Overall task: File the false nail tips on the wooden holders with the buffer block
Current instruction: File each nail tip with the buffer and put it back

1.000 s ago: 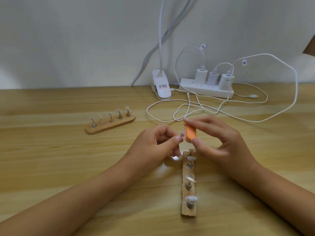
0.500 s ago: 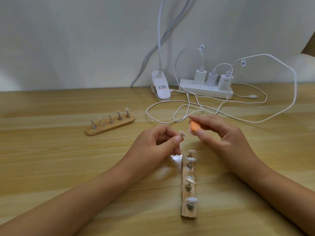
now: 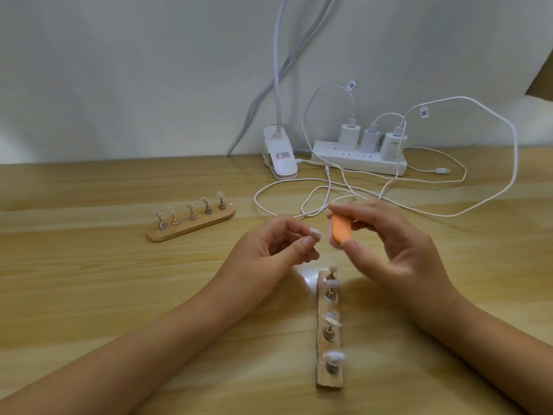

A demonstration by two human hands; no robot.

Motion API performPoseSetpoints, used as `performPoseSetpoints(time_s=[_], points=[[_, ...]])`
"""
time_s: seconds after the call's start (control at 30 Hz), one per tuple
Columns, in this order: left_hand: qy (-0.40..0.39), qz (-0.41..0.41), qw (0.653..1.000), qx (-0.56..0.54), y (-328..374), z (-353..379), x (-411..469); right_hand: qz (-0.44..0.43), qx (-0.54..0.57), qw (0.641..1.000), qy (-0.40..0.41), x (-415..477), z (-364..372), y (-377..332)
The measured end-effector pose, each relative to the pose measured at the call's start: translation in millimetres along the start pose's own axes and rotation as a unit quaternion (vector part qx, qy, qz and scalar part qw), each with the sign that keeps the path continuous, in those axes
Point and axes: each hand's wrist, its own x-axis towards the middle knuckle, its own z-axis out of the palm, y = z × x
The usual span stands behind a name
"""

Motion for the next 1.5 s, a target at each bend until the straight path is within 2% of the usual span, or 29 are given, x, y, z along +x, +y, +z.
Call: performPoseSetpoints(time_s=[0.07, 0.13, 0.2, 0.27, 0.33, 0.4, 0.47, 0.6, 0.67, 0.73, 0.83, 0.9, 0.97, 1.03, 1.1, 1.17, 1.23, 1.3, 1.4, 1.5], points=[[-0.004, 0.000, 1.000, -0.002, -0.4, 0.0, 0.1, -0.013, -0.026, 0.999, -0.024, 0.1, 3.0, -0.6], [-0.003, -0.003, 1.000, 0.000, -0.8, -0.5, 0.2, 0.039, -0.013, 0.999, -0.018, 2.4, 2.0, 3.9], [-0.001, -0.004, 1.000, 0.003, -0.3, -0.8, -0.1, 0.094, 0.048, 0.994, 0.004, 4.2, -2.3, 4.5], [0.000, -0.001, 1.000, 0.002, 0.6, -0.2, 0.0, 0.078, 0.068, 0.995, -0.013, 1.7, -2.2, 0.6], [0.002, -0.002, 1.000, -0.002, 0.6, -0.4, 0.5, 0.045, 0.029, 0.998, -0.045, -0.1, 1.8, -2.4], [0.002, -0.006, 1.000, -0.002, 0.3, -1.1, 0.5, 0.067, 0.028, 0.997, -0.028, 1.6, 1.2, 1.9], [-0.001, -0.005, 1.000, 0.001, 0.4, -1.3, -0.1, 0.109, 0.078, 0.991, 0.006, 3.8, -2.6, 3.1], [0.007, -0.004, 1.000, -0.010, 2.7, 0.5, 0.0, 0.035, 0.018, 0.999, -0.031, -0.7, 1.6, -2.7], [0.009, -0.004, 1.000, -0.004, 2.8, 0.0, -0.2, 0.073, 0.015, 0.997, -0.029, 2.2, 1.6, 3.0], [0.003, -0.001, 1.000, 0.007, 2.2, 0.3, -1.0, 0.125, 0.064, 0.990, -0.009, 4.6, -1.3, 5.9], [0.008, 0.002, 1.000, 0.018, 3.1, 1.7, -1.7, 0.072, 0.102, 0.992, 0.036, 0.0, -1.7, -1.4], [0.007, 0.007, 1.000, 0.012, 3.5, 1.9, -1.2, 0.030, 0.065, 0.997, 0.024, -3.5, 2.1, -2.8], [-0.007, 0.014, 1.000, 0.019, 3.7, 1.8, -1.6, 0.039, 0.029, 0.999, -0.004, -1.8, 2.8, 1.9], [-0.011, 0.018, 0.999, 0.026, 4.0, 2.1, -2.5, 0.077, 0.067, 0.995, 0.014, 2.6, -0.2, 3.2], [-0.002, 0.019, 1.000, 0.020, 4.6, 2.4, -2.7, 0.047, 0.069, 0.996, 0.041, 1.6, -1.3, -0.6], [0.002, 0.022, 1.000, 0.020, 4.7, 2.2, -2.5, 0.005, 0.016, 1.000, 0.016, -1.9, 0.6, -0.7], [-0.004, 0.022, 0.999, 0.029, 3.7, 1.7, -2.7, 0.028, -0.004, 1.000, -0.003, -0.8, 2.2, 3.2], [-0.001, 0.024, 0.999, 0.029, 3.3, 1.4, -3.4, 0.059, 0.031, 0.998, 0.011, 1.2, -0.4, 4.2], [0.002, 0.028, 0.999, 0.031, 3.7, 1.2, -3.2, 0.006, 0.015, 1.000, 0.001, -1.4, -0.1, -0.6], [0.003, 0.026, 0.999, 0.040, 3.0, 1.3, -2.9, 0.033, 0.004, 0.999, -0.003, 0.1, 1.8, 3.3]])
